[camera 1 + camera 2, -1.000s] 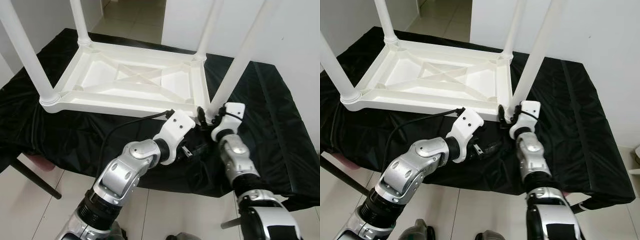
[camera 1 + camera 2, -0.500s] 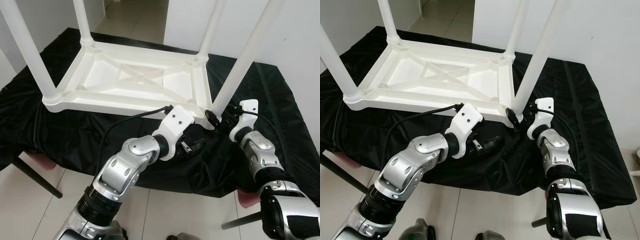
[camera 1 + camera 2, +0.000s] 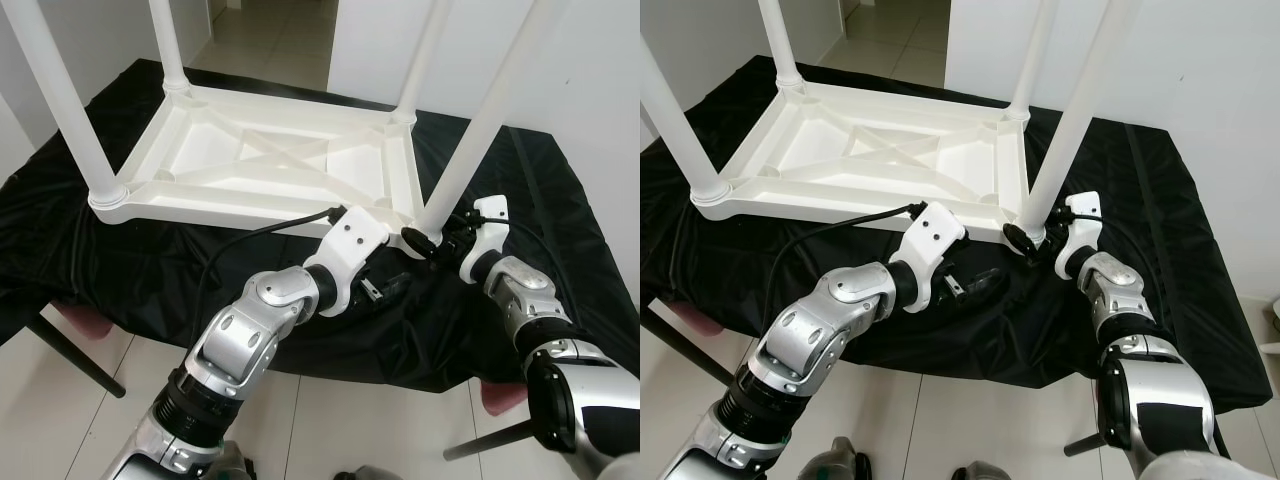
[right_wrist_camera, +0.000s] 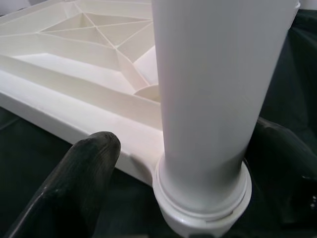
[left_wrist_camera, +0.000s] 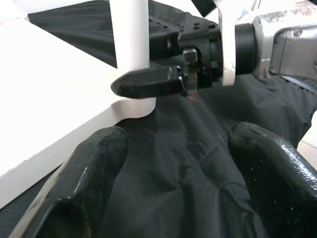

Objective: Building children table

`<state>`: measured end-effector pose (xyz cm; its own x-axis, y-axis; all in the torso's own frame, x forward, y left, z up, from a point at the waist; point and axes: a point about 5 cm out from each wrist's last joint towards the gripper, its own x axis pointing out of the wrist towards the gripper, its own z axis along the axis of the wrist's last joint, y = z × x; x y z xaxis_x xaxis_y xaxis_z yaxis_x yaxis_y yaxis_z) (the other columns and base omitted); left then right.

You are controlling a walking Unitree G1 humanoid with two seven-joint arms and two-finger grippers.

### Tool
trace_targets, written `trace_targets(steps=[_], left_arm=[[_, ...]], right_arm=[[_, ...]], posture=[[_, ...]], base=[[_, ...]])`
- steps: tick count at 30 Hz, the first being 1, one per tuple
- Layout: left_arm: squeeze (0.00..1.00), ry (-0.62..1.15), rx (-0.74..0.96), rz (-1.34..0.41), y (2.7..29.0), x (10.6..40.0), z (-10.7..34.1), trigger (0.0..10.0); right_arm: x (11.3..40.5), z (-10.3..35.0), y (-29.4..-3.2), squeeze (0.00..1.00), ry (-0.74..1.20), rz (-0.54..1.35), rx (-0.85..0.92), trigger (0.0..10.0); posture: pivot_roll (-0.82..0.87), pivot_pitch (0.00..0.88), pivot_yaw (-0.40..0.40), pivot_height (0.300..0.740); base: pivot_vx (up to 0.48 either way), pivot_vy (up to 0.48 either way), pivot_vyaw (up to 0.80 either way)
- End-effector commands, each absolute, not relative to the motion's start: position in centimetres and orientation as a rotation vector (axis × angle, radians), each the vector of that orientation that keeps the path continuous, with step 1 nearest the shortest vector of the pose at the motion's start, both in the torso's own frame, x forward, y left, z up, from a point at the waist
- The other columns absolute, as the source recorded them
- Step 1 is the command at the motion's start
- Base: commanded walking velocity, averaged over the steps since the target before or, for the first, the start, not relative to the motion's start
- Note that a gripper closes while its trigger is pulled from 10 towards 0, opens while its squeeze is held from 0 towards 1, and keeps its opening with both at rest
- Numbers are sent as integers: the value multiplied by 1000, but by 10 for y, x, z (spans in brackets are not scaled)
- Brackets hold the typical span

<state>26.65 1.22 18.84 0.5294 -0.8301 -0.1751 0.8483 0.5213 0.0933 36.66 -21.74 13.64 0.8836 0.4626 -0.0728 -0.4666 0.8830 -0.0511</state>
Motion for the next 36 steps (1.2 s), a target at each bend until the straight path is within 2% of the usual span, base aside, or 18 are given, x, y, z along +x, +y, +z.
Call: trace_targets(steps=[1,4,5,6,7,8,21,36], left_arm=[[0,115,181,-1004,13,268,187,10000],[0,115,178,-1003,13,268,188,10000],[0,113,177,-1003,13,268,189,10000],[0,111,177,-1002,13,268,189,10000],[0,111,177,-1002,13,268,189,10000],[0,111,177,-1001,13,268,190,10000],[0,124,177,-1008,13,267,187,10000],[0,135,168,-1019,11,265,184,10000]], right_arm=[[369,139,-216,0,61,488,-93,10000],[370,139,-212,0,61,506,-98,10000],[370,139,-210,0,64,521,-87,5882],[369,137,-208,0,72,541,-75,588],[369,137,-208,0,72,541,-75,588],[369,137,-207,0,75,556,-70,0],[358,122,-209,0,135,648,-78,0],[355,114,-207,0,105,571,11,0]], posture=[[77,15,-48,740],[81,16,-49,740],[85,17,-48,740],[85,17,-48,740],[85,17,-48,740],[85,17,-45,740],[70,33,-47,740],[47,38,-41,740]], base=[[0,0,0],[0,0,0],[0,0,0],[0,0,0],[0,0,0],[0,0,0],[0,0,0],[0,0,0]])
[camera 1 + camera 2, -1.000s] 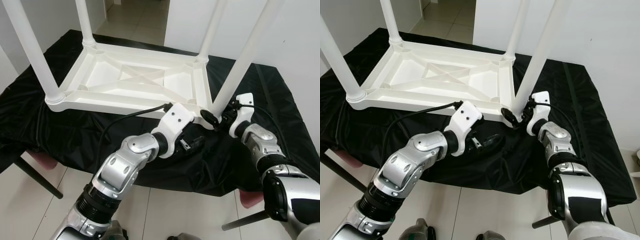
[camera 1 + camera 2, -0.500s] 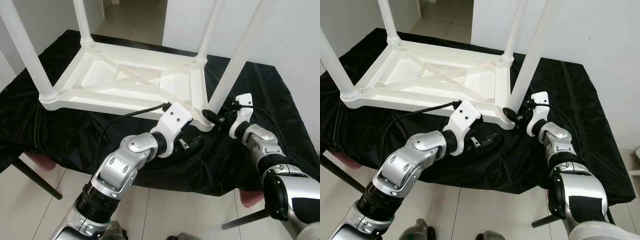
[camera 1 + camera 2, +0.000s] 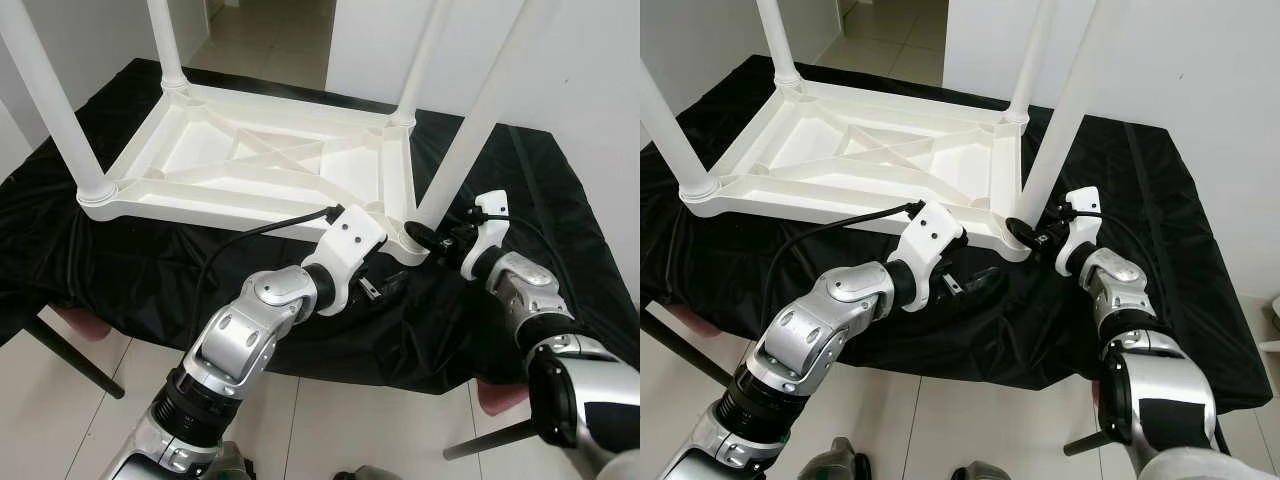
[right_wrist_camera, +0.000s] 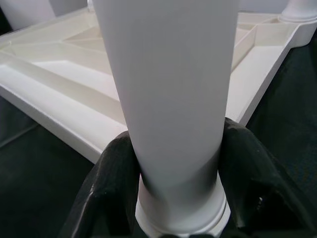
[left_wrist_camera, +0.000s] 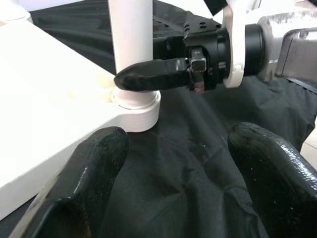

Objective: Building children table

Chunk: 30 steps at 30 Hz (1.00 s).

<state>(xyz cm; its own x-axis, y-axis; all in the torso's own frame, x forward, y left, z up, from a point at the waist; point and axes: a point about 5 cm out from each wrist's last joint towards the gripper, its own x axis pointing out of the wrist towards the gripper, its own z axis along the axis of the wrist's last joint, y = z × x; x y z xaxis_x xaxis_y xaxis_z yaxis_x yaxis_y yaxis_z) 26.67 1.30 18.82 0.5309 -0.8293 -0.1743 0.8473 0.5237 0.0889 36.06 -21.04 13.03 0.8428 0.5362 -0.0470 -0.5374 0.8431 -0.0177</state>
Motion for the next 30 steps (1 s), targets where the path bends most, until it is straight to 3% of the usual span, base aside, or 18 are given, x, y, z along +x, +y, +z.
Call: trace_targets(steps=[1,21,30], left_arm=[[0,137,168,-1023,10,265,183,10000],[0,153,189,-1061,7,267,178,10000],[0,158,107,-898,14,283,177,10000]], right_arm=[[355,114,-206,0,94,549,20,0],[348,112,-197,0,6,163,73,0],[339,110,-167,0,-1,-73,59,0]], posture=[[42,38,-37,740],[-4,12,-10,740],[9,0,-26,740]], base=[[0,0,0],[0,0,0],[0,0,0]])
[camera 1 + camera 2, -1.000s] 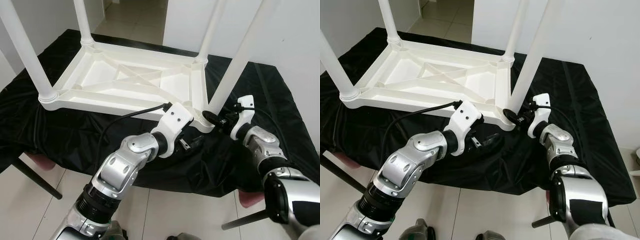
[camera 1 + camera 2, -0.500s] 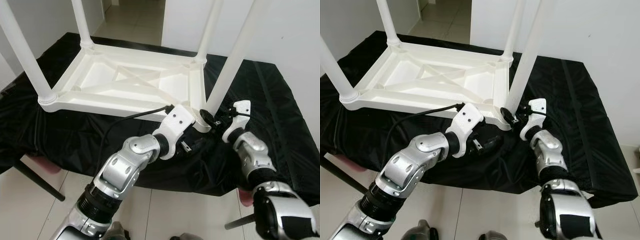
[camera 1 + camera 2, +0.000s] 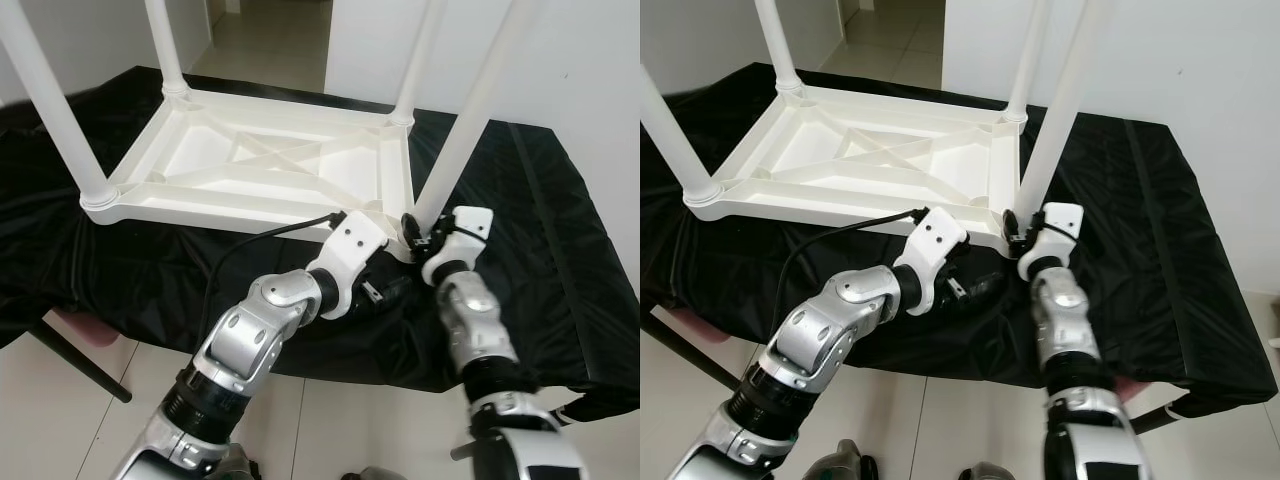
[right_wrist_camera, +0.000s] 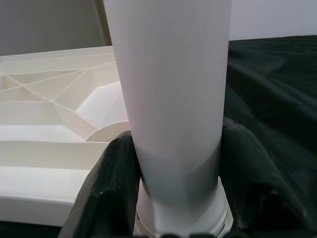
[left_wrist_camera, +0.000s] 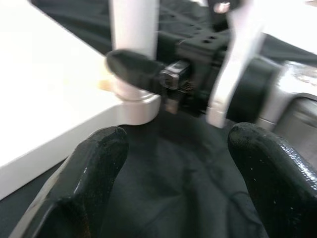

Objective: Building children table

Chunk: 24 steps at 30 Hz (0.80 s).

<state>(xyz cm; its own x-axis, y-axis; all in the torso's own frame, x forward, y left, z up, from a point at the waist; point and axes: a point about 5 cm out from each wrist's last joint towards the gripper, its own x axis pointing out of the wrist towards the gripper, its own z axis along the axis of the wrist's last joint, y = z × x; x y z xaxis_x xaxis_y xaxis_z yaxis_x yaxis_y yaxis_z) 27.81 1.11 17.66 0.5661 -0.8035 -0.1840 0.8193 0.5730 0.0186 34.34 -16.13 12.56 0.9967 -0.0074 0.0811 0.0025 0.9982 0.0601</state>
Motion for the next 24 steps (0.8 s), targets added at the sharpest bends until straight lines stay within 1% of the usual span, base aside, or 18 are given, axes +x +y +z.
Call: trace_targets(steps=[1,5,9,14,15,17,18,22,24], left_arm=[[0,158,107,-898,14,283,177,10000],[0,154,110,-870,16,287,176,10000],[0,143,123,-842,19,290,175,10000],[0,135,133,-820,22,292,174,10000],[0,118,133,-792,25,295,174,10000],[0,109,129,-780,26,296,175,10000],[0,94,123,-762,28,298,177,10000],[0,69,109,-734,32,300,180,10000],[0,69,105,-718,33,301,179,10000]], right_arm=[[339,110,-167,0,-1,-73,59,0],[337,109,-161,0,13,-147,16,0],[336,106,-154,0,46,-148,13,0],[334,105,-157,0,53,-162,-2,0],[332,107,-163,0,50,-197,-14,0],[331,107,-165,0,46,-207,-16,0],[330,108,-165,0,39,-205,-14,10000],[328,109,-166,0,21,-203,-20,10000],[327,109,-166,0,12,-197,9,10000]], posture=[[9,0,-26,740],[15,0,-30,740],[29,0,-42,740],[36,0,-48,740],[41,0,-49,740],[41,0,-49,740],[42,0,-48,740],[42,0,-45,740],[38,0,-38,740]], base=[[0,0,0],[0,0,0],[0,0,0],[0,0,0],[0,0,0],[0,0,0],[0,0,0],[0,0,0],[0,0,0]])
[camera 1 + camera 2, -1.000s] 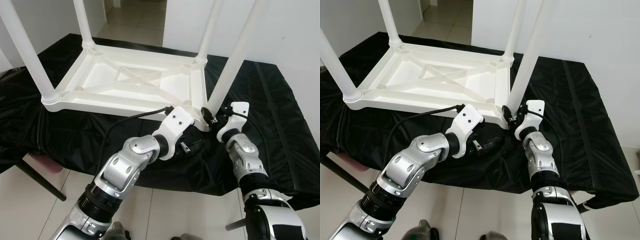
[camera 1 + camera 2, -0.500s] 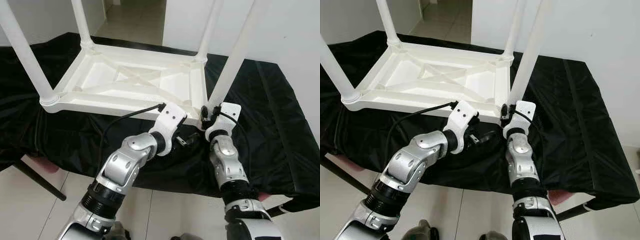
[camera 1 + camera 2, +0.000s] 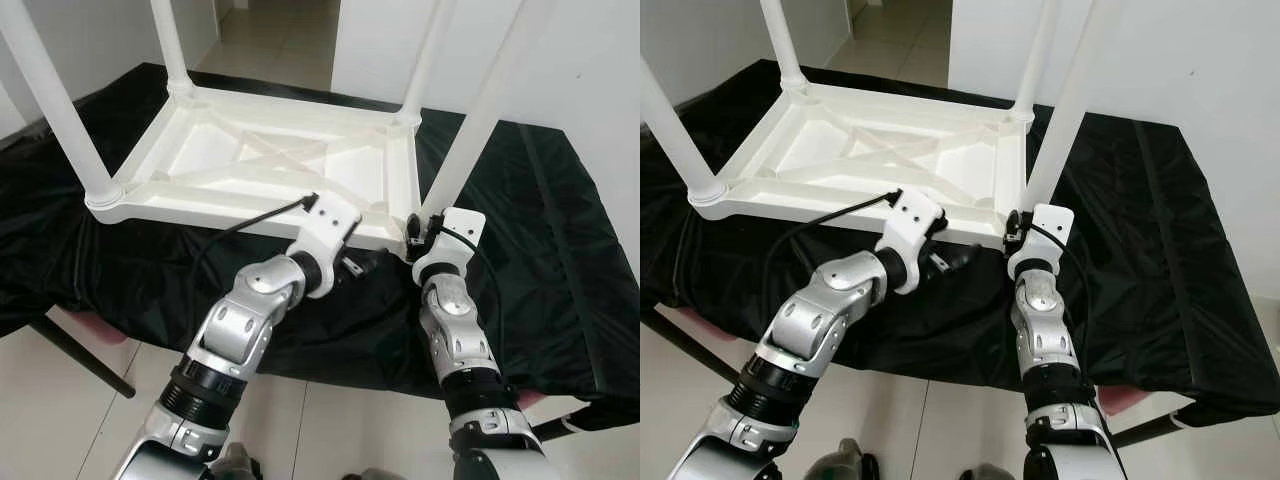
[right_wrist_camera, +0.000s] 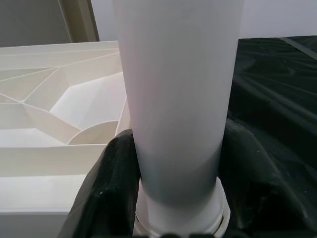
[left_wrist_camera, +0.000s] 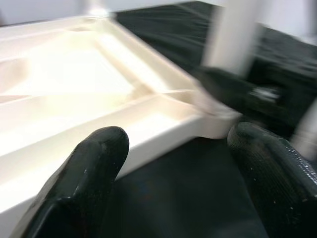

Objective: Building children table

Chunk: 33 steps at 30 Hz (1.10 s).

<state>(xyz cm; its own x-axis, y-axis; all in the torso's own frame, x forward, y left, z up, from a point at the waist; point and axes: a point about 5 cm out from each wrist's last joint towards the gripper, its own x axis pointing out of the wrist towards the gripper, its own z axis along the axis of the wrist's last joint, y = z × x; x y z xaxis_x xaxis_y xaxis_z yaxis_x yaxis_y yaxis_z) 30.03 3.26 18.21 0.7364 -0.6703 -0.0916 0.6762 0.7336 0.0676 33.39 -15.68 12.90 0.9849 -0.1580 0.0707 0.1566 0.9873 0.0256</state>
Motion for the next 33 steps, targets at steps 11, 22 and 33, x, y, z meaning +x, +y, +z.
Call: trace_targets(steps=[11,22,33], left_arm=[[0,25,91,-647,38,310,184,10000],[0,18,80,-550,48,314,178,10000],[0,-41,185,-526,54,314,175,10000]], right_arm=[[315,116,-169,1000,-83,-181,16,10000],[298,114,-175,0,-138,-174,18,10000],[292,112,-174,0,-144,-163,7,10000]], posture=[[35,0,-25,740],[47,0,-21,740],[57,0,-23,740]], base=[[0,0,0],[0,0,0],[0,0,0]])
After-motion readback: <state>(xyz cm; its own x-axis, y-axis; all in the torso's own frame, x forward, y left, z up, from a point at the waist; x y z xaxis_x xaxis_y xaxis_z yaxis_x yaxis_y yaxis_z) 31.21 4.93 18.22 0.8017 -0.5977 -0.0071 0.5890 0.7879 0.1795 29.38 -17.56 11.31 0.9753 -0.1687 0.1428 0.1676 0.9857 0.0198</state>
